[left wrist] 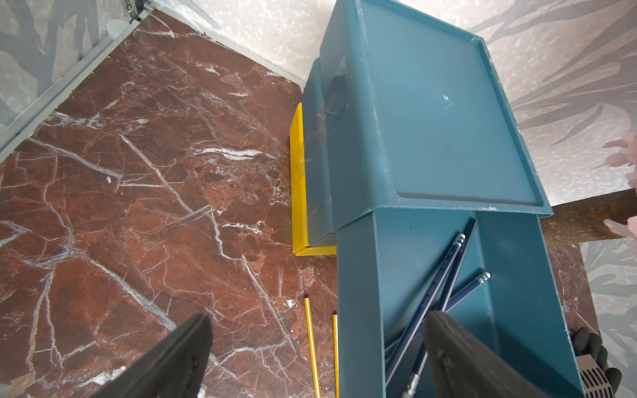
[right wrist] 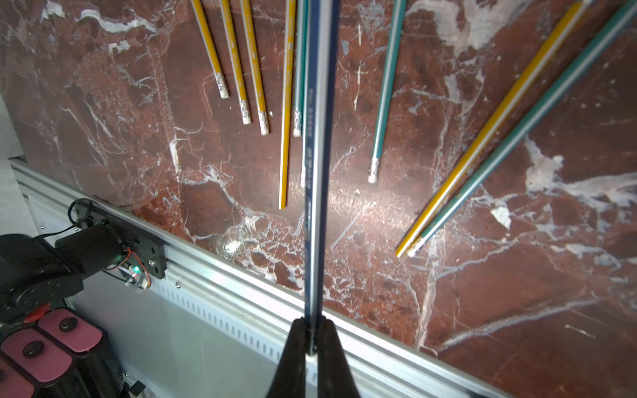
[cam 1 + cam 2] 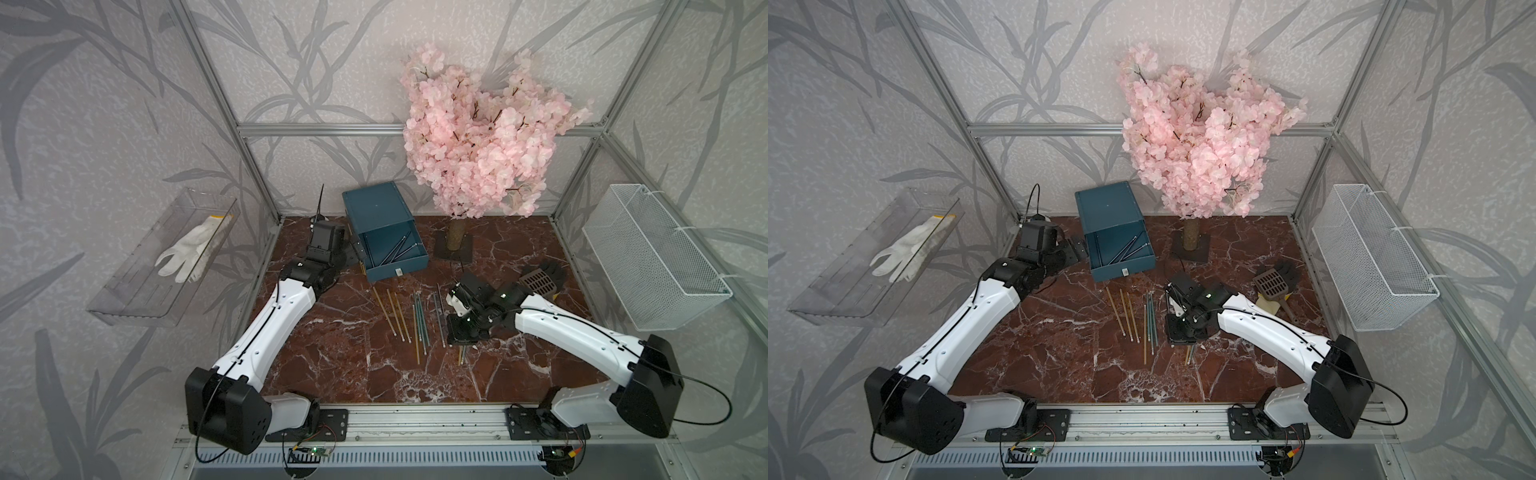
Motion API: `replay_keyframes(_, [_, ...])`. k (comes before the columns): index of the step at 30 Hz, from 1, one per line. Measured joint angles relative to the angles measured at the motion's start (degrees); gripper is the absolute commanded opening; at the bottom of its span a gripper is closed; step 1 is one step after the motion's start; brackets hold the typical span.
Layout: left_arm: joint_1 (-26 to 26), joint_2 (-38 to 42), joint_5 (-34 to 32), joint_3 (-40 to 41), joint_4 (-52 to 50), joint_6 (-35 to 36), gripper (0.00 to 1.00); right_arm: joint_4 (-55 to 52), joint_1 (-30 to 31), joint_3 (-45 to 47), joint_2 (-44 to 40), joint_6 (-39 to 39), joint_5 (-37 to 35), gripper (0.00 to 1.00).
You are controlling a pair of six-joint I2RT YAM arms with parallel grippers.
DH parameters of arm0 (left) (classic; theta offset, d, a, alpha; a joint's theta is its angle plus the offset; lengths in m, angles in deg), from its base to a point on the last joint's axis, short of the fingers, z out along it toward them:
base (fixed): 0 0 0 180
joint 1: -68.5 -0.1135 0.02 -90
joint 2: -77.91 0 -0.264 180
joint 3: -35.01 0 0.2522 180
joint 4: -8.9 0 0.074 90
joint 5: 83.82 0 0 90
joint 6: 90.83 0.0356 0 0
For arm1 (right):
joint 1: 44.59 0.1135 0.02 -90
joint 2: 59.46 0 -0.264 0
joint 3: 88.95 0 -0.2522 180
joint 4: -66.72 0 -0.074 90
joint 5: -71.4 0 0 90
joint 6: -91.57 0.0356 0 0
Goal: Please place the pencils in the drawer according to their color
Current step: Pick up the pencil from the center of the board, then place the pencil in the drawer.
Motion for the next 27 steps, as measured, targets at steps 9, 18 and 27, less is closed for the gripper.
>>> replay_keyframes(9, [0.0, -0.6, 0.0, -0.3, 0.4, 0.0, 1.0, -7.5, -0.4, -9.1, -4.9, 0.0, 0.2, 0.0])
replay_keyframes(18, [0.0, -1.0, -0.1, -0.5, 0.4, 0.0, 1.0, -6.8, -1.4, -20.9, -0.8, 0.7, 2.2, 0.0])
replay_keyframes(27, [-0.1, -1.0, -0.3, -1.8, 0.4, 0.1, 1.0, 8.3, -3.1, -23.2, 10.4, 9.5, 9.0, 0.0])
